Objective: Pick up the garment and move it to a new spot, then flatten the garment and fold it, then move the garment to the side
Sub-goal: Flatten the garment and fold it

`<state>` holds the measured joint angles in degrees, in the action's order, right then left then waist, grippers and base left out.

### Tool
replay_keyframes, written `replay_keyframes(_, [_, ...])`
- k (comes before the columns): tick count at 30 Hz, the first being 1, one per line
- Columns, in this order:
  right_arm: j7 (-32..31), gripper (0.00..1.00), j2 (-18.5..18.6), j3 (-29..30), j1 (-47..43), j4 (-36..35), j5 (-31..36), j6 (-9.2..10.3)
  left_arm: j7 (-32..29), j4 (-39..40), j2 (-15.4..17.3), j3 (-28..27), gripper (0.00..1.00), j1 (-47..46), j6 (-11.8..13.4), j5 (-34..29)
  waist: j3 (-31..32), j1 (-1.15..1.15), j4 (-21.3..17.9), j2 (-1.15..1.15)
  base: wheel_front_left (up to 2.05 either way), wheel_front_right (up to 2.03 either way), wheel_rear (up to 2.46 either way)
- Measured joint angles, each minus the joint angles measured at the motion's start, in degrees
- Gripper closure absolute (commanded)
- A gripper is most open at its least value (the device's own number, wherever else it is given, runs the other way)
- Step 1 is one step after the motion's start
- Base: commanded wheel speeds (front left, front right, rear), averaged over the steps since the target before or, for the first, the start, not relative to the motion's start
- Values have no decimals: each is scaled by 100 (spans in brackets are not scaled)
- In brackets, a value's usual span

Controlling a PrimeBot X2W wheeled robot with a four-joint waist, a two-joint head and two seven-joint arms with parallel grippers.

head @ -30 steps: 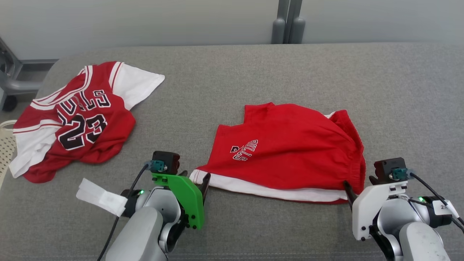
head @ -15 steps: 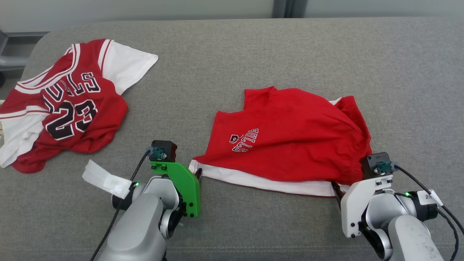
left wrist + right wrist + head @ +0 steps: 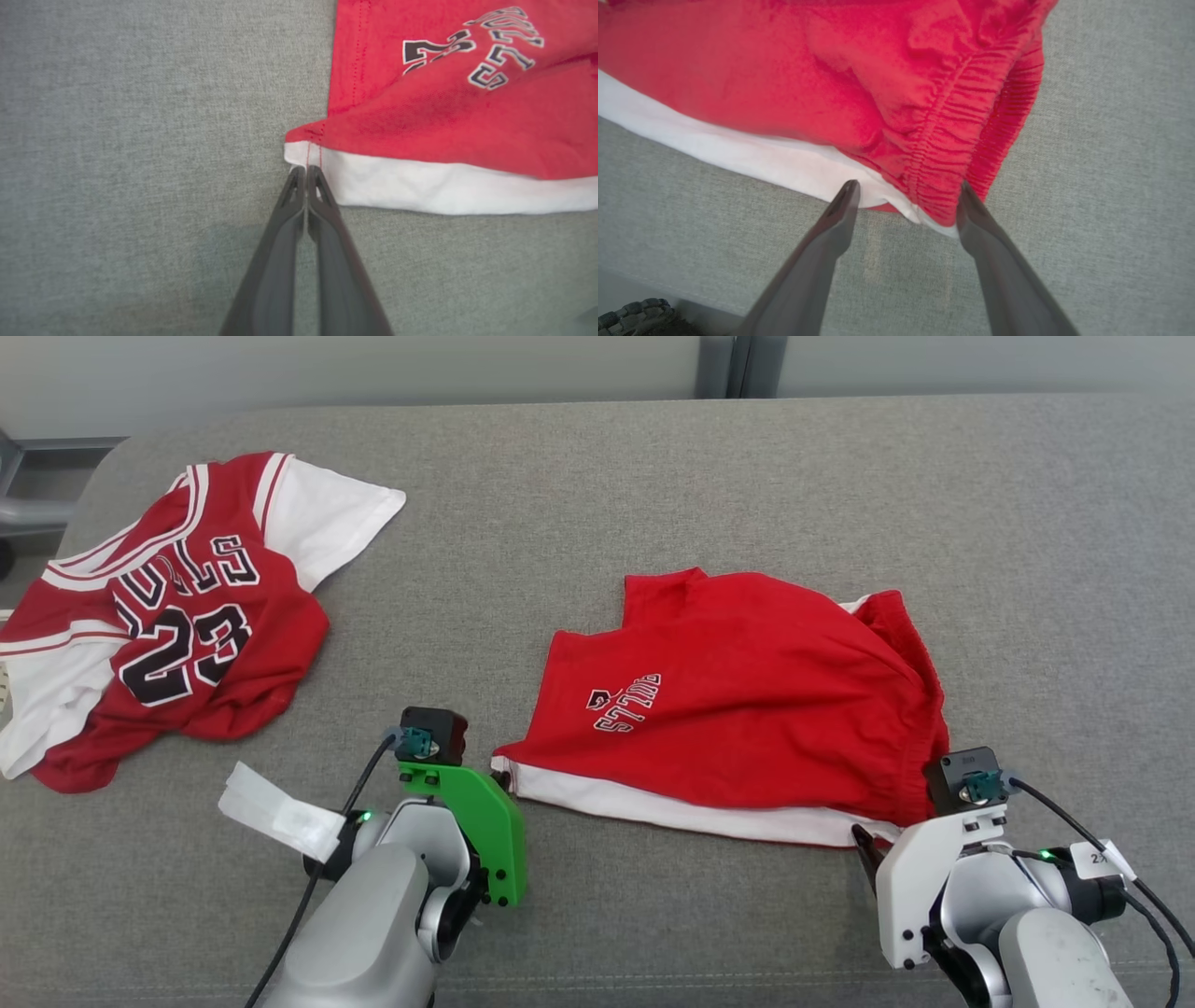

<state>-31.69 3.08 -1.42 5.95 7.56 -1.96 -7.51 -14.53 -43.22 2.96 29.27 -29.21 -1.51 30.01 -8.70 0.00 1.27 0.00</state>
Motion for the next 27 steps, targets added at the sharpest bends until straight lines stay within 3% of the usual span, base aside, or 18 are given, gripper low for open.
replay_keyframes(1, [3,40,0,-18,1,2,-8,0,23,-21,0,18,100,-2,-9,36,4,0,-10,0,0,0,0])
replay_keyframes(3, [54,87,-1,-31,2,1,-35,0,66,-45,-1,32,100,-4,-52,120,12,0,-24,0,0,0,0])
replay_keyframes(4, [91,100,-1,-27,3,-3,-38,0,92,-62,-3,44,100,-5,-54,162,18,0,-29,0,0,0,0])
replay_keyframes(18, [448,100,-11,218,149,-516,-793,0,950,527,-9,-360,100,23,-21,1018,171,0,-17,0,0,0,0])
replay_keyframes(27, [80,100,110,91,1315,-616,-1949,1,1157,1163,8,-711,100,-693,182,1526,-151,0,-34,0,0,0,0])
